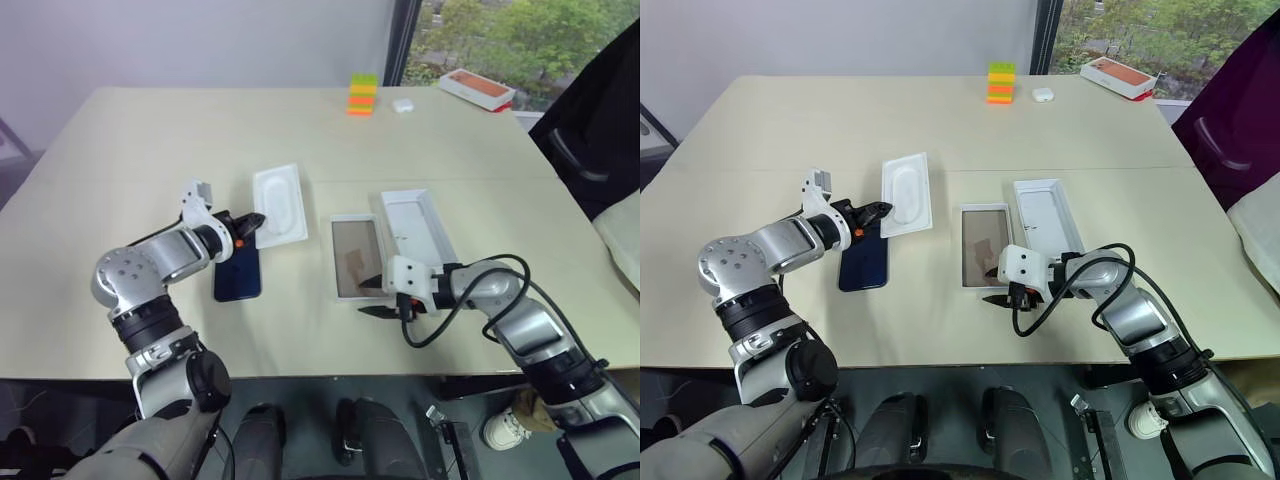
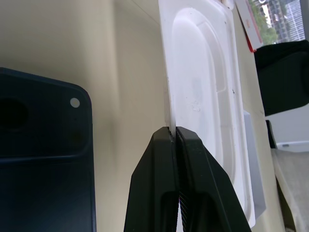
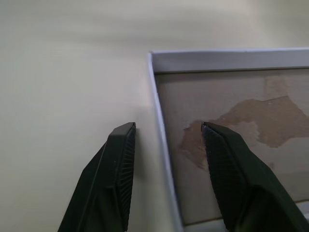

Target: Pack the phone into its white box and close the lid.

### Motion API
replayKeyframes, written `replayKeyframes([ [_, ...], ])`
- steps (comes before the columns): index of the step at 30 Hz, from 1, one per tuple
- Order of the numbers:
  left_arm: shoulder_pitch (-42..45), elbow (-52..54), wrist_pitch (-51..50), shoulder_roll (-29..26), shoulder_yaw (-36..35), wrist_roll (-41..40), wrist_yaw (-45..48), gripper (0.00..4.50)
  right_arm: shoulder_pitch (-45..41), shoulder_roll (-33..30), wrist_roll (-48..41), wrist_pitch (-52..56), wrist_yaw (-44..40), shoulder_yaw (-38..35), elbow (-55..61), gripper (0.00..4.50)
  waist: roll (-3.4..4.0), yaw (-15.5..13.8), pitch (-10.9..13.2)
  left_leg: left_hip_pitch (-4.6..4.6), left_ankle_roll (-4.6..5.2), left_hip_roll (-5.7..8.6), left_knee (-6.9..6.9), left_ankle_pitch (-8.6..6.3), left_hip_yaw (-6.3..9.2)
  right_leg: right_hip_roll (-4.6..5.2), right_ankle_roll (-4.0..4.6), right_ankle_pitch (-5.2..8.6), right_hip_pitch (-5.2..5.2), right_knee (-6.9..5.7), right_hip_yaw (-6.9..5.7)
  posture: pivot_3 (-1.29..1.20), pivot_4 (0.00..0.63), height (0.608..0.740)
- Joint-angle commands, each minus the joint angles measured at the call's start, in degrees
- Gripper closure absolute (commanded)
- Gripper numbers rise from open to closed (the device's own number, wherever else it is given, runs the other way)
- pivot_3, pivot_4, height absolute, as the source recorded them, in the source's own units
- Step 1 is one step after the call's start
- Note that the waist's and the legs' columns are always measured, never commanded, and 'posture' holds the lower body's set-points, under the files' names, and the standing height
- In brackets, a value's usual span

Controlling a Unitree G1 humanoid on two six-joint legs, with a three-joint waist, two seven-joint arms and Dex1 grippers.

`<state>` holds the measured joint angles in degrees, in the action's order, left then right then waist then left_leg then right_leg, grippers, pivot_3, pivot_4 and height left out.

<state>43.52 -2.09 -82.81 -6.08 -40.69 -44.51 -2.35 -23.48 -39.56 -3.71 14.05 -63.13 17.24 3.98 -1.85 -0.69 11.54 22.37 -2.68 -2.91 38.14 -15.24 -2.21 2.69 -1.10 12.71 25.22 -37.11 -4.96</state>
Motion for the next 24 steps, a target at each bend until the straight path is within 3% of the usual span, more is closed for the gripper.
replayKeyframes([
  [1,0.9,1.4,0.8,0.2,0.9,-1.1,0.3,4.5,-0.3,-0.2,0.3,0.6,-1.0,0.7,0.0,2.9,-0.01,0.0,0.0,0.0,0.0,0.0,0.0,0.0,0.0,0.0,0.0,0.0,-0.01,0.0,0.0,0.0,0.15,0.74],
  [2,0.9,1.4,0.8,0.2,1.0,-1.1,0.3,4.5,-0.3,-0.2,0.5,0.2,-1.3,0.9,0.2,3.21,-0.01,0.0,0.0,0.0,0.0,0.0,0.0,0.0,0.0,0.0,0.0,0.0,-0.01,0.0,0.0,0.0,0.15,0.74],
  [4,0.8,1.4,1.0,0.4,1.2,-1.1,0.3,4.5,-0.6,0.4,0.3,0.4,-1.1,0.7,0.1,4.26,-0.02,0.0,0.0,-0.02,0.0,0.0,0.0,0.0,0.0,0.0,0.0,0.0,-0.02,0.0,0.0,0.0,0.15,0.74],
  [5,0.7,1.4,1.1,0.4,1.4,-1.1,0.3,4.5,-0.6,0.5,0.2,0.3,-1.3,0.7,0.3,4.47,-0.02,0.0,0.0,-0.02,0.0,0.0,0.0,0.0,0.01,0.0,0.0,0.0,-0.02,0.0,0.0,0.0,0.15,0.74],
  [24,0.6,5.9,-1.4,-1.1,3.8,-1.9,0.3,4.5,-3.5,9.6,3.7,-4.4,1.7,5.7,-1.2,4.47,-0.02,0.0,0.0,-0.01,-0.03,-0.01,0.0,0.02,0.03,0.0,0.0,0.0,-0.01,-0.01,-0.01,0.0,0.15,0.74],
])
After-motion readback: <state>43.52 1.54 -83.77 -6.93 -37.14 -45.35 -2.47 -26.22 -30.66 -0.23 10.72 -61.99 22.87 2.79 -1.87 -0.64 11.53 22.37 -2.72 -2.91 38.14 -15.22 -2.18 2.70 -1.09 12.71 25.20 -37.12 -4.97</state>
